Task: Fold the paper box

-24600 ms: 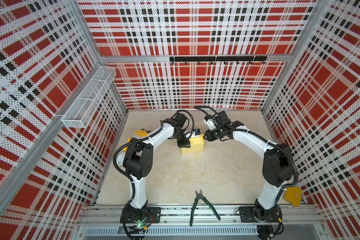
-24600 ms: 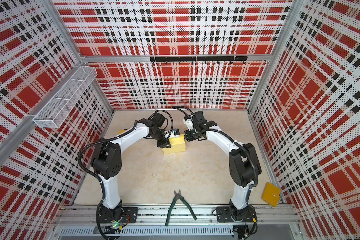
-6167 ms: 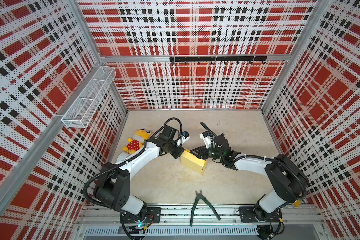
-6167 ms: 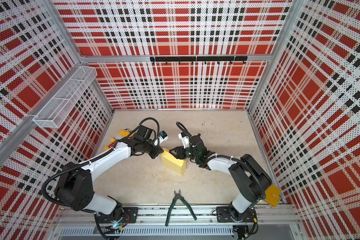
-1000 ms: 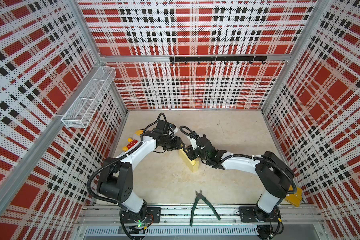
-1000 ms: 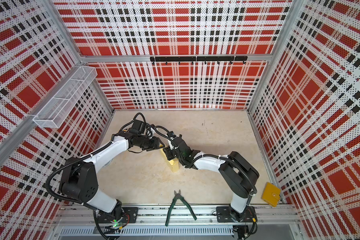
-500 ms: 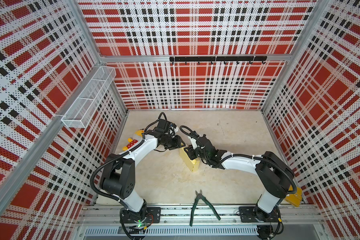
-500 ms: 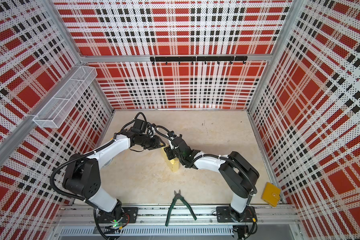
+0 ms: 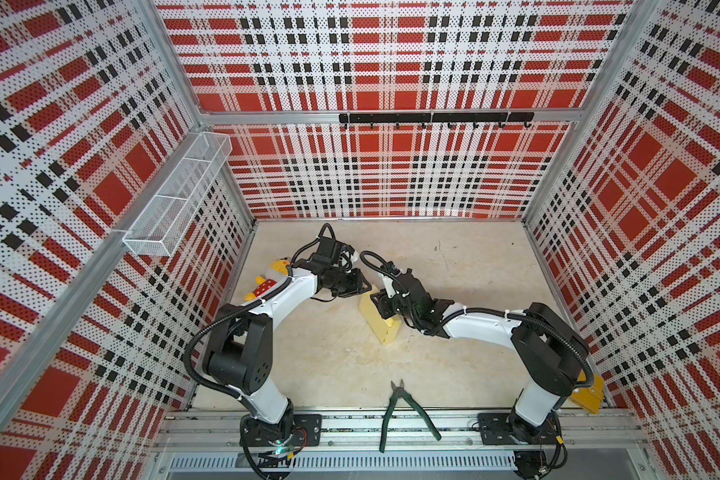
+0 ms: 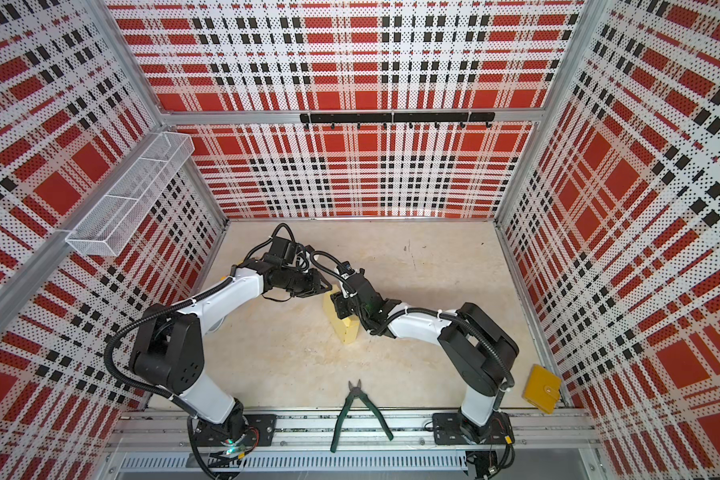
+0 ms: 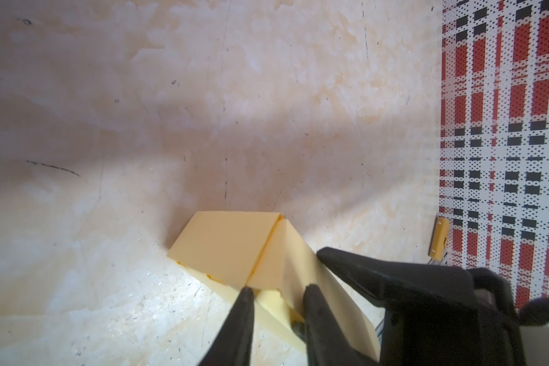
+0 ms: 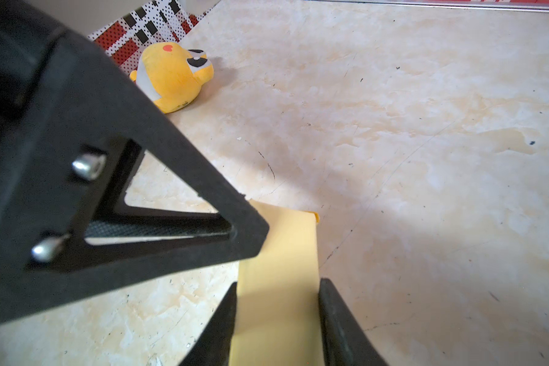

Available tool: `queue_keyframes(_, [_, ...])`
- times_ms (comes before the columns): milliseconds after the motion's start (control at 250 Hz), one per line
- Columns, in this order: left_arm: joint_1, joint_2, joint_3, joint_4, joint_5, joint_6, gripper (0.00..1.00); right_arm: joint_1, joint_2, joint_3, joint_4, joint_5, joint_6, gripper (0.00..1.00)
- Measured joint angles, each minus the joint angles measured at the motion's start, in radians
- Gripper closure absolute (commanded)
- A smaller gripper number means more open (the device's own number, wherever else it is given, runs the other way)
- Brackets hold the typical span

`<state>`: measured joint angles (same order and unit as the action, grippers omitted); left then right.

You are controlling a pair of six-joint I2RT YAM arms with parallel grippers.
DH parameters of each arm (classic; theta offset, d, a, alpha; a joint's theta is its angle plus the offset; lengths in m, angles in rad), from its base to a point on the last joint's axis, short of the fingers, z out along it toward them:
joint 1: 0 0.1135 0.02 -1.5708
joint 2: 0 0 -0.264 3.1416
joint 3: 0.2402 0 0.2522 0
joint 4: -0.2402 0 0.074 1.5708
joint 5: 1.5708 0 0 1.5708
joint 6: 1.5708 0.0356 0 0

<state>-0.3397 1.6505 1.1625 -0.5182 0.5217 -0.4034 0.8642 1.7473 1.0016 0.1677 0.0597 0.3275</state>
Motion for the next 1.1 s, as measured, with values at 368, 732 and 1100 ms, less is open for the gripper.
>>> queue_keyframes(368, [0.003, -0.061, -0.104, 0.099, -0.009, 0.023, 0.74, 0.024, 0.000, 0.019, -0.032, 0.027, -0.021, 0.58])
queue_keyframes(732, [0.011, -0.098, -0.184, 0.191, -0.006, 0.038, 0.75, 0.047, -0.002, 0.032, -0.063, 0.048, -0.023, 0.53])
queue_keyframes(1100, [0.006, -0.094, -0.218, 0.255, 0.018, 0.039, 0.78, 0.056, -0.042, 0.014, -0.101, 0.045, 0.008, 0.49])
